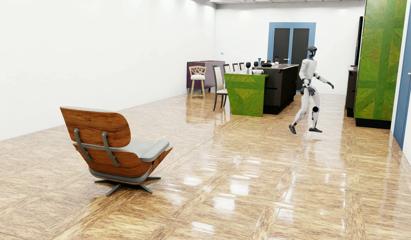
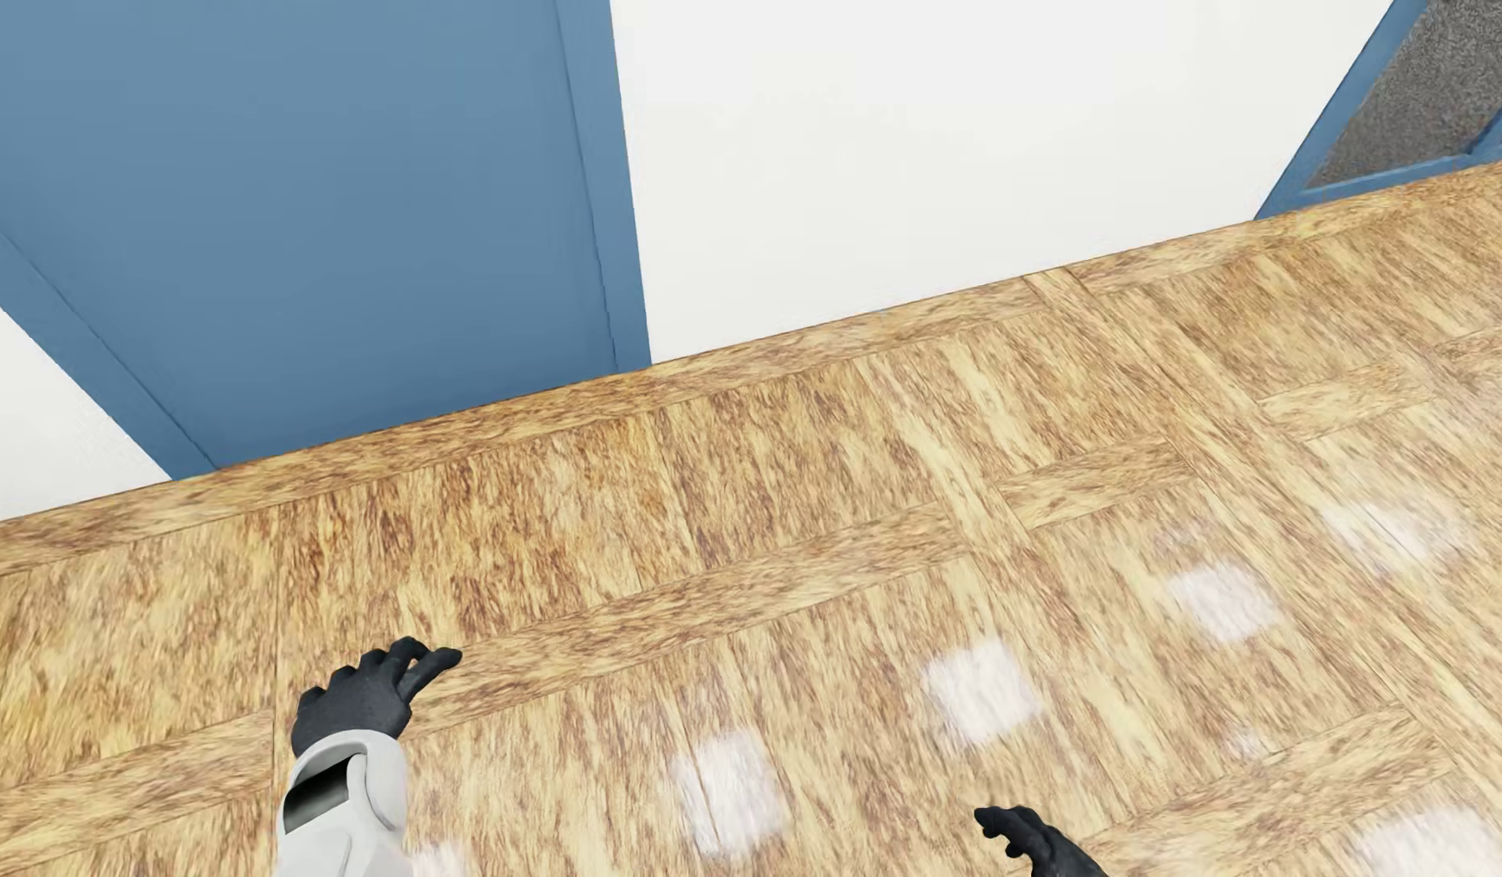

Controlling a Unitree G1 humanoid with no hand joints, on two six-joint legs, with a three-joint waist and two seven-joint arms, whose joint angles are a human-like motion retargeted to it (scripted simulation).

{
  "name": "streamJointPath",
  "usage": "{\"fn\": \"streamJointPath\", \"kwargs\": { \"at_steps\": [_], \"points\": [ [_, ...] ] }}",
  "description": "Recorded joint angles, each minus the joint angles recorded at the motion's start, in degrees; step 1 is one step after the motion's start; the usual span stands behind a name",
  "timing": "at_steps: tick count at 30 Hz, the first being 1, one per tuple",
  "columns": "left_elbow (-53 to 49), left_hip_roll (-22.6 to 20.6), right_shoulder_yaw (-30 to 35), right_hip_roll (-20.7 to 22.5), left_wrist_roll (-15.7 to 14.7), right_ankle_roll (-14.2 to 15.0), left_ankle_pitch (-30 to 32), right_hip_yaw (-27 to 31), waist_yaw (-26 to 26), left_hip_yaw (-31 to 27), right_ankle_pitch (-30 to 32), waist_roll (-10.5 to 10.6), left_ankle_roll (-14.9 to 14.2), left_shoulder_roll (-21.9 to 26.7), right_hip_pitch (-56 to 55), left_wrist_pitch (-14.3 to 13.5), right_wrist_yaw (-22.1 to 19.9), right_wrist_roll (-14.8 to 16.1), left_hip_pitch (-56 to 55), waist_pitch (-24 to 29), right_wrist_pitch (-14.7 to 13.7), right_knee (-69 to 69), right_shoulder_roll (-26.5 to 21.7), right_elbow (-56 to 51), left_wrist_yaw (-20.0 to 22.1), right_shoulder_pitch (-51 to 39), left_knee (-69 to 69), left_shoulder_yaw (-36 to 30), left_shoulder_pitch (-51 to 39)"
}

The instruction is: Move towards the dark armchair

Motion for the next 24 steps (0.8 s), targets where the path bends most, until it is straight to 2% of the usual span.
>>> {"fn": "streamJointPath", "kwargs": {
  "at_steps": [1,2,3,4,5,6,7,8,9,10,11,12,13,14,15,16,18,19,20,21,22,23,24],
  "points": [
    [0.3,2.7,0.7,-3.8,0.6,-0.8,0.7,-8.8,0.7,4.6,-1.4,0.4,-0.6,1.3,1.2,0.2,0.2,0.1,0.5,-0.1,-0.7,-2.5,-0.2,-1.5,-0.5,-0.1,-0.4,-1.0,1.8],
    [1.3,5.3,1.4,-7.6,1.5,-3.4,1.7,-21.4,1.6,9.4,-2.2,0.5,-1.3,2.2,3.7,0.2,0.1,0.2,1.2,-0.3,-1.1,-5.3,-0.3,-2.7,-1.2,-0.1,-0.8,-2.2,3.3],
    [2.4,7.6,2.3,-9.7,2.5,-5.0,2.7,-33.7,2.3,14.1,-2.5,0.5,-2.0,2.7,6.5,-0.2,0.1,0.0,2.1,-0.5,-1.3,-8.1,-0.4,-3.6,-2.3,-0.1,-1.2,-3.5,4.7],
    [3.7,9.5,3.5,-10.0,3.3,-4.7,4.0,-41.5,2.6,18.5,-2.7,0.5,-2.7,2.8,7.5,-0.5,0.2,-0.5,3.3,-0.5,-1.6,-9.9,-0.8,-4.4,-3.6,-0.1,-1.9,-4.8,6.1],
    [4.9,11.1,5.1,-9.4,4.2,-1.7,5.5,-43.2,2.3,22.6,-4.3,0.3,-3.5,2.9,6.5,-1.1,0.5,-1.2,4.9,-0.3,-2.0,-10.2,-1.2,-5.1,-4.9,-0.4,-2.9,-5.9,7.5],
    [5.7,12.6,7.2,-8.0,5.1,1.6,7.2,-40.2,1.8,26.4,-6.3,0.2,-4.4,2.9,4.3,-1.8,0.8,-2.0,6.9,-0.1,-2.6,-9.8,-1.7,-5.3,-5.9,-1.0,-3.9,-6.4,9.2],
    [6.5,14.4,9.6,-5.9,6.1,3.1,8.2,-35.9,1.2,29.5,-8.2,0.0,-5.1,2.5,2.0,-1.6,1.4,-2.6,9.0,0.1,-3.5,-9.7,-2.0,-5.4,-6.2,-1.7,-4.6,-6.5,10.8],
    [6.6,16.6,12.2,-3.5,7.0,2.0,6.8,-32.1,0.7,31.1,-10.1,0.0,-5.6,1.2,0.0,-0.2,1.9,-3.2,10.7,0.3,-4.2,-9.0,-2.1,-5.2,-5.8,-2.7,-4.2,-5.7,12.2],
    [6.6,18.8,14.6,-0.8,7.0,0.9,2.0,-28.8,0.7,29.2,-11.5,0.2,-5.0,-0.9,-1.4,1.5,2.4,-3.7,11.1,0.5,-4.5,-8.8,-2.3,-5.3,-4.5,-3.5,-2.4,-4.1,14.1],
    [6.7,19.8,16.6,2.4,6.0,0.1,-3.5,-25.3,1.4,20.4,-12.2,0.5,-1.2,-3.7,-2.0,2.8,2.5,-4.0,8.8,0.8,-5.1,-9.9,-2.6,-5.8,-3.2,-4.0,1.7,-1.9,15.8],
    [7.1,17.6,18.2,5.6,4.5,-0.7,-6.5,-21.3,2.8,4.9,-12.2,0.7,3.0,-6.9,-2.0,3.8,2.6,-3.9,3.8,1.2,-5.5,-12.2,-2.9,-6.5,-2.4,-4.3,8.0,0.4,17.3],
    [7.2,11.6,19.7,8.5,2.8,-1.3,-8.0,-17.1,4.1,-11.0,-11.7,0.9,0.8,-10.1,-1.6,4.0,2.7,-3.5,-1.6,1.4,-6.0,-14.8,-3.4,-7.5,-2.4,-4.7,14.5,2.3,19.0],
    [7.2,3.6,21.5,10.9,1.6,-1.7,-8.8,-13.1,5.1,-23.4,-11.1,1.1,-1.0,-12.9,-1.0,3.6,2.9,-3.1,-5.7,1.3,-6.4,-17.4,-4.1,-8.5,-3.1,-5.3,19.7,3.4,20.8],
    [6.7,-3.4,23.6,12.9,1.0,-2.0,-9.3,-9.0,5.7,-30.4,-10.8,1.3,-2.5,-15.2,-0.5,2.4,3.2,-2.6,-8.7,1.2,-6.9,-19.5,-5.0,-9.8,-4.1,-6.4,23.5,3.9,22.9],
    [6.0,-8.2,26.0,14.8,0.8,-2.2,-9.4,-4.8,6.2,-32.8,-10.8,1.6,-3.4,-17.2,0.0,0.5,3.6,-2.0,-11.3,1.1,-7.7,-20.8,-6.1,-11.1,-5.6,-7.8,26.2,3.9,25.1],
    [5.4,-10.6,28.4,16.5,0.9,-2.5,-9.1,-0.5,6.5,-31.7,-11.1,2.0,-3.0,-18.8,0.5,-1.4,3.8,-1.5,-14.0,1.1,-8.2,-21.7,-7.2,-12.4,-6.9,-9.7,27.6,3.8,27.3],
    [6.0,-10.3,32.8,20.0,1.0,-3.3,-7.6,7.9,7.1,-23.7,-12.0,2.8,-0.7,-20.7,2.6,-4.3,3.5,-2.2,-18.8,1.3,-8.4,-23.4,-9.0,-14.3,-9.6,-13.7,25.1,3.1,29.9],
    [7.4,-9.8,33.9,21.5,2.1,-3.5,-6.2,11.7,7.3,-19.7,-12.3,3.1,0.0,-20.2,4.1,-5.1,2.9,-3.8,-20.6,1.5,-8.1,-24.6,-9.3,-14.7,-11.2,-15.1,20.9,1.8,30.2],
    [9.0,-10.5,34.1,22.7,4.4,-3.7,-3.5,15.2,7.5,-18.3,-12.3,3.2,-0.2,-18.7,5.9,-5.5,2.4,-5.5,-22.2,1.6,-7.5,-26.0,-9.0,-14.9,-13.1,-15.5,15.1,-0.1,30.0],
    [10.4,-12.7,33.3,23.5,7.5,-3.9,0.2,18.5,7.7,-20.9,-12.2,3.2,-1.3,-16.6,8.0,-5.8,2.2,-6.4,-23.4,1.9,-6.7,-27.5,-8.1,-15.1,-15.1,-15.0,8.3,-2.1,29.5],
    [11.6,-15.6,31.8,23.9,10.5,-4.2,2.5,21.5,7.8,-27.3,-11.9,2.9,-2.6,-14.3,10.3,-5.9,2.1,-6.3,-23.9,2.1,-6.0,-28.7,-6.8,-15.3,-16.5,-13.7,1.5,-3.5,28.9],
    [12.7,-17.9,30.1,23.9,12.7,-4.4,2.5,24.1,7.8,-34.7,-11.6,2.6,-1.9,-12.3,12.6,-5.6,2.2,-5.7,-23.5,2.3,-5.5,-29.2,-5.7,-15.5,-17.3,-12.0,-3.5,-3.9,28.5],
    [13.8,-18.4,28.8,23.8,13.9,-4.5,2.4,26.3,7.4,-37.8,-11.3,2.3,-1.7,-10.7,14.5,-4.7,2.3,-5.8,-23.1,2.5,-5.1,-28.5,-5.1,-15.4,-17.4,-10.2,-4.6,-3.1,28.0]
  ]
}}
